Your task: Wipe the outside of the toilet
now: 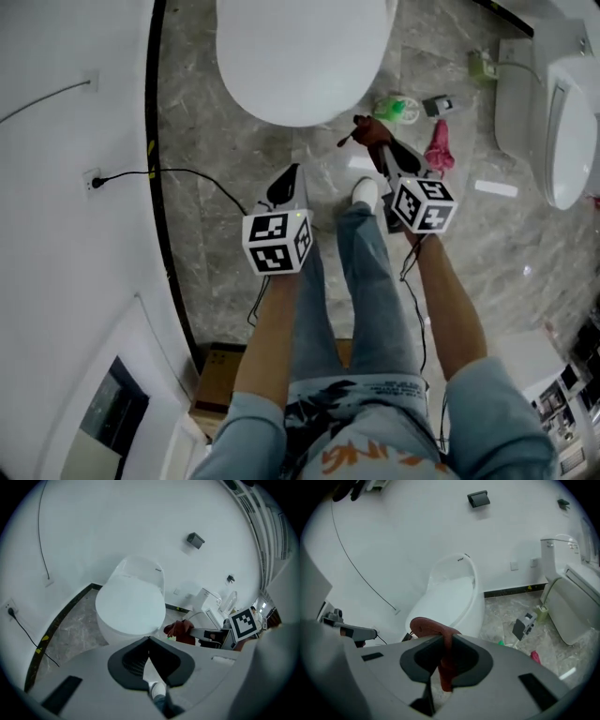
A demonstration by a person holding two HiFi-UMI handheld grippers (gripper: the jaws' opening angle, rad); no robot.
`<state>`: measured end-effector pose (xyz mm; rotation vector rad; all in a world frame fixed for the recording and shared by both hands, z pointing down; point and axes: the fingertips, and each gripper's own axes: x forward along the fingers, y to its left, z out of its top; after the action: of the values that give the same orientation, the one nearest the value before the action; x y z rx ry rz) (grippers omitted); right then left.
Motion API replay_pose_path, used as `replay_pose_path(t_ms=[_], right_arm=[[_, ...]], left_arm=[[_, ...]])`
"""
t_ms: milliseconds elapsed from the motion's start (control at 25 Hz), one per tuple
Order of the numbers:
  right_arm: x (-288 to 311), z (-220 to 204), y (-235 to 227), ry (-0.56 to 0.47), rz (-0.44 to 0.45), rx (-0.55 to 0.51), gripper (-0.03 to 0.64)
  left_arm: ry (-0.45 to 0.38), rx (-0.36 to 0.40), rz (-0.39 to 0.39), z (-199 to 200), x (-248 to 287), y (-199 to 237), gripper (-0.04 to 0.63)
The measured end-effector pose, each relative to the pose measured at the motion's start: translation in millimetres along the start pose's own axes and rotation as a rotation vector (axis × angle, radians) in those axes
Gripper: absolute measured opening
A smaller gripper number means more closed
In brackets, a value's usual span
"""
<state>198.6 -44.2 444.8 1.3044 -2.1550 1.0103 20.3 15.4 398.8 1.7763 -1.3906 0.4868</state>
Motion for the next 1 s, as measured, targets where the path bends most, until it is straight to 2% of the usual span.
replay_pose_path(t_ms=[200, 520, 880, 1000], right_arm=[[-55, 59, 48, -0.094, 0.022, -0.012, 0.051], [-124, 162, 126, -0.275, 0.034, -0.061, 0.051], [-187, 271, 216, -0.495, 0.076, -0.076, 0.051], [-213, 311, 247, -0.583, 0.084, -0.118, 0.051]], left_arm=[[-0.082, 0.02, -0.003, 50, -66, -16, -0.006], [-0.239, -0.014, 0.005, 134, -152, -24, -0.006], [-0.497, -0.005, 0.041, 258, -248, -27, -0.006], [-0.572, 0.035, 0.035, 298, -276, -32, -0.006]])
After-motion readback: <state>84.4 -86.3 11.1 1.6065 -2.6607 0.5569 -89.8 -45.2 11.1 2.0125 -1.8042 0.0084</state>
